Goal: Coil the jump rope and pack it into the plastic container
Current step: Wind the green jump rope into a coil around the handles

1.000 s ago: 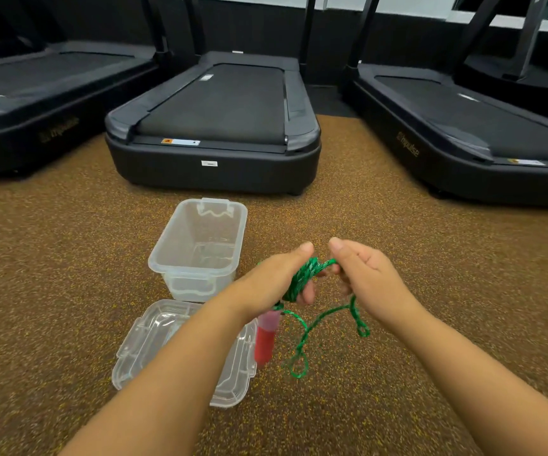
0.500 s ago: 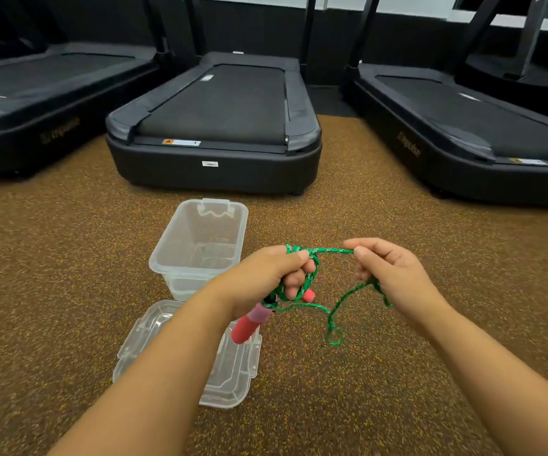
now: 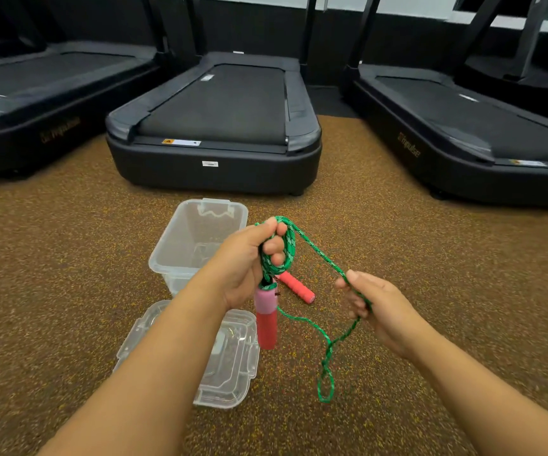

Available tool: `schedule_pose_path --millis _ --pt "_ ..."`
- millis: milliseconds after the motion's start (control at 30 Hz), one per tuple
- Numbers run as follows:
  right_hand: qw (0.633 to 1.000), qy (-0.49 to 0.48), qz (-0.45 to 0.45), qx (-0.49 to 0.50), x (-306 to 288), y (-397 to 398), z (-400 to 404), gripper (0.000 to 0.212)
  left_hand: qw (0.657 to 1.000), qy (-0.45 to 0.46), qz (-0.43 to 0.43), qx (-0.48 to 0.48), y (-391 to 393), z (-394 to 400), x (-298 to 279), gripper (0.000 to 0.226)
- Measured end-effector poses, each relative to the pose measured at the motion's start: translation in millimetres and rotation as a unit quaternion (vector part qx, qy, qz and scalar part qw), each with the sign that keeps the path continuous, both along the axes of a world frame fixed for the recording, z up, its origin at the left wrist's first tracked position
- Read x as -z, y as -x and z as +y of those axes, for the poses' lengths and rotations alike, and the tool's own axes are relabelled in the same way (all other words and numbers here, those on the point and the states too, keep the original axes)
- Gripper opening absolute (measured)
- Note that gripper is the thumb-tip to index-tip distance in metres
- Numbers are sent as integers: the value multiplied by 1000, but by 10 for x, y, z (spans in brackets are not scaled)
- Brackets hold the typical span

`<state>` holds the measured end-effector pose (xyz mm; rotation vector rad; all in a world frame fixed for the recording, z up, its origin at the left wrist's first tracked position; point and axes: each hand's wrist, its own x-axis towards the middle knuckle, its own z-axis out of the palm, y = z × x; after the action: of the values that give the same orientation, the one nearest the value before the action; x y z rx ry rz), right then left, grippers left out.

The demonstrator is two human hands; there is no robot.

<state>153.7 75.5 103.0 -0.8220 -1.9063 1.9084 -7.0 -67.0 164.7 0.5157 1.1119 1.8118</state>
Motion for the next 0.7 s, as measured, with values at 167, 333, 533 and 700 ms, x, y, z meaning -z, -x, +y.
schedule_pose_path --millis 167,333,533,700 --pt "950 -297 -95 -33 6 61 -81 21 998 -1 -50 -34 -31 46 23 28" --pt "845 -507 -141 -91 -27 102 -319 33 995 23 -35 -92 -46 82 60 27" --pt "824 -554 -42 -115 -262 156 -477 29 963 138 215 -86 -164 102 81 41" --pt "892 -431 41 -126 -417 157 -359 24 937 173 302 -18 -216 53 61 46"
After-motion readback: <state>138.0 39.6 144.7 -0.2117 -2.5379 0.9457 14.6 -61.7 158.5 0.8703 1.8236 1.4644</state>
